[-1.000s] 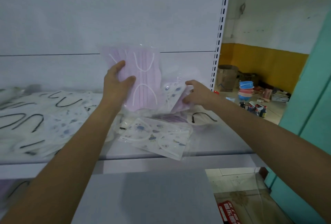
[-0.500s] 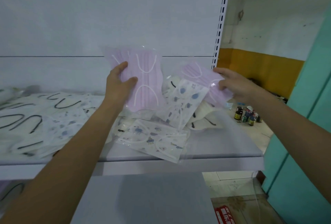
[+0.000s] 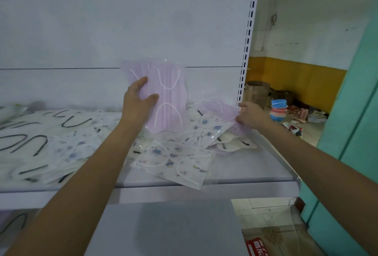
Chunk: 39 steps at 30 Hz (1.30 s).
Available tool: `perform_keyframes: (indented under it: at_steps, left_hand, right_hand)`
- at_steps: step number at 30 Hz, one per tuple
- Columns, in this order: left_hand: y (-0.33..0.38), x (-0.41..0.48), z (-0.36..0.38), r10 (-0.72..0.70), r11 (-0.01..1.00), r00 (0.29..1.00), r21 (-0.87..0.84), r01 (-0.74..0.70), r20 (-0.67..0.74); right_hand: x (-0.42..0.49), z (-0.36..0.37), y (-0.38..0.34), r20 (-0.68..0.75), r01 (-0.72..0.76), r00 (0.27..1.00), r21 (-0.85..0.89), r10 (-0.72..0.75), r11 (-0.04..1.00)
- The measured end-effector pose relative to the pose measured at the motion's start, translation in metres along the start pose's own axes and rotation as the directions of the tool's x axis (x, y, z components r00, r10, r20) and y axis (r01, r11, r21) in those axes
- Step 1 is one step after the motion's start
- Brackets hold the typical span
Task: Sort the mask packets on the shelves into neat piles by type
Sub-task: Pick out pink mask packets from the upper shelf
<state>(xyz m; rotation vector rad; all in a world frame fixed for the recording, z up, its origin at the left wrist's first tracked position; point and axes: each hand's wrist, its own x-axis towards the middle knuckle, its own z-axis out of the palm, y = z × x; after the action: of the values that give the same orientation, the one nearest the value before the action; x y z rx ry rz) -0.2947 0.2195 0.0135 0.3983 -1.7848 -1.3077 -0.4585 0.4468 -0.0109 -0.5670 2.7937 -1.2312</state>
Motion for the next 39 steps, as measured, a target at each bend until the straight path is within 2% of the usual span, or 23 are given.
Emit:
perform_keyframes:
  at_steps: [3, 5, 8, 10, 12, 15, 17, 18, 20, 22, 24, 25, 27, 28, 30, 35, 39]
  left_hand:
    - [-0.001, 0.0, -0.003, 0.027, 1.0, 1.0, 0.01, -0.027, -0.003]
    - [-0.001, 0.0, -0.003, 0.054, 0.999, 0.999, 0.004, -0.054, 0.0]
    - [-0.001, 0.002, 0.002, 0.014, 0.999, 1.0, 0.039, -0.014, 0.0]
    - [-0.001, 0.003, 0.009, -0.033, 0.998, 0.999, 0.051, 0.033, -0.001]
    - [0.0, 0.002, 0.016, -0.051, 0.998, 0.999, 0.042, 0.051, 0.015]
    - [0.008, -0.002, 0.028, -0.076, 0.994, 0.995, -0.074, 0.081, 0.07]
    - [0.012, -0.004, 0.038, -0.113, 0.98, 0.988, -0.151, 0.128, 0.107]
    - [0.014, -0.006, 0.041, -0.096, 0.986, 0.989, -0.128, 0.11, 0.112]
    - [0.013, -0.007, 0.044, 0.02, 1.0, 0.994, 0.013, -0.021, 0.103]
    - [0.01, -0.005, 0.038, 0.08, 0.991, 0.993, 0.102, -0.088, 0.086]
    - [0.003, 0.0, 0.026, 0.073, 0.991, 0.995, 0.103, -0.08, 0.068]
    - [0.001, 0.001, 0.02, 0.069, 0.992, 0.996, 0.098, -0.074, 0.055]
    - [-0.006, 0.004, 0.008, 0.056, 0.994, 0.998, 0.09, -0.058, 0.029]
    - [-0.009, 0.005, 0.003, 0.046, 0.995, 0.999, 0.083, -0.047, 0.017]
    - [-0.013, 0.008, -0.004, 0.025, 0.998, 1.0, 0.065, -0.025, -0.005]
    - [-0.012, 0.011, -0.004, 0.027, 0.999, 1.0, 0.037, -0.026, -0.013]
    - [-0.011, 0.01, 0.004, 0.066, 0.995, 0.998, 0.07, -0.065, -0.006]
  right_hand:
    - [0.001, -0.004, 0.005, -0.104, 0.05, 0.993, -0.073, -0.057, 0.996]
    - [0.002, -0.012, 0.009, -0.232, 0.107, 0.966, -0.039, -0.113, 0.994]
    - [-0.002, -0.029, 0.004, -0.412, 0.204, 0.906, 0.222, -0.098, 0.954]
    - [-0.007, -0.036, -0.007, -0.429, 0.221, 0.903, 0.441, -0.012, 0.87]
    - [-0.016, -0.036, -0.026, -0.363, 0.203, 0.931, 0.6, 0.037, 0.774]
    - [-0.031, -0.015, -0.054, -0.242, 0.169, 0.97, 0.703, 0.009, 0.691]
    - [-0.041, 0.01, -0.066, -0.155, 0.133, 0.987, 0.709, -0.031, 0.693]
    - [-0.045, 0.022, -0.07, -0.097, 0.12, 0.993, 0.692, -0.073, 0.712]
    - [-0.047, 0.035, -0.074, -0.004, 0.123, 0.988, 0.641, -0.157, 0.757]
    - [-0.041, 0.029, -0.071, -0.036, 0.18, 0.98, 0.597, -0.198, 0.782]
    - [-0.027, 0.013, -0.058, -0.109, 0.227, 0.974, 0.434, -0.199, 0.872]
    - [-0.017, 0.006, -0.047, -0.1, 0.205, 0.978, 0.263, -0.185, 0.943]
    - [-0.003, -0.004, -0.023, 0.033, 0.085, 0.996, -0.086, -0.082, 0.993]
    - [0.001, -0.004, -0.014, 0.109, 0.031, 0.994, -0.156, -0.014, 0.987]
    - [0.006, 0.001, -0.007, 0.213, -0.017, 0.976, -0.105, 0.039, 0.994]
    - [0.008, 0.018, -0.023, 0.232, 0.105, 0.963, 0.138, -0.135, 0.985]
    - [0.007, 0.019, -0.032, 0.302, 0.104, 0.935, 0.274, -0.188, 0.956]
